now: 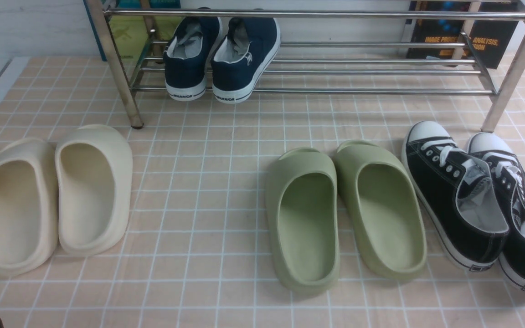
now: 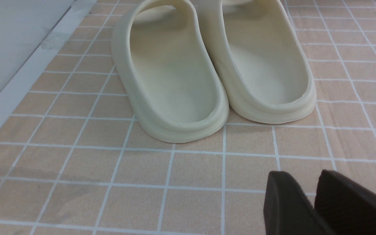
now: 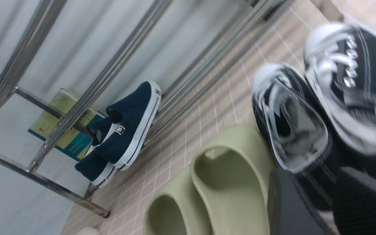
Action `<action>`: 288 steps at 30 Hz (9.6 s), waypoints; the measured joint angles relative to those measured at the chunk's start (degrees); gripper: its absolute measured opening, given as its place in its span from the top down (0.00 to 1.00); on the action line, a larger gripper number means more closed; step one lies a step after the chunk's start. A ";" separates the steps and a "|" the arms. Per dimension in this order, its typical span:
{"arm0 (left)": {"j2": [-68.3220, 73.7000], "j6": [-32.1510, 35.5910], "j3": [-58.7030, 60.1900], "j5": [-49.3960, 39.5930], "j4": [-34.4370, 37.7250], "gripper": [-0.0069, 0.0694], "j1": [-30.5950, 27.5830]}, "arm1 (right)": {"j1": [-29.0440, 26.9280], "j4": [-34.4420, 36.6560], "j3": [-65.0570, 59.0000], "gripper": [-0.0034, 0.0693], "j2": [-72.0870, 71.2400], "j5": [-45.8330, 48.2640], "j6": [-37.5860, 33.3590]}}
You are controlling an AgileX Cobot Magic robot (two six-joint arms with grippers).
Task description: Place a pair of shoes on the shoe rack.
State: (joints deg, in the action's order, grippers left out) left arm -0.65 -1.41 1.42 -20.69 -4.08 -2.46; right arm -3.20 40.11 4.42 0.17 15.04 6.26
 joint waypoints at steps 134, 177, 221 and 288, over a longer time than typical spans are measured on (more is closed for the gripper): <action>0.00 0.02 0.00 0.00 0.00 0.60 0.00 | 16.84 -39.51 89.23 0.66 90.59 56.54 -14.45; 0.00 0.02 0.00 -0.06 0.00 0.60 0.00 | 16.78 -49.39 61.14 0.95 84.73 41.68 -5.62; 0.00 0.02 0.00 -0.06 0.00 0.60 0.00 | 15.85 -55.70 119.71 0.87 129.98 41.70 -9.63; 0.00 0.02 0.00 -0.06 0.00 0.60 0.00 | 15.33 -31.70 43.04 0.97 26.68 38.18 -13.25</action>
State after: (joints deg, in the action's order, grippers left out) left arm -0.65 -1.39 1.42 -20.75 -4.08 -2.46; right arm 12.13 8.41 47.46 26.85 53.23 -6.99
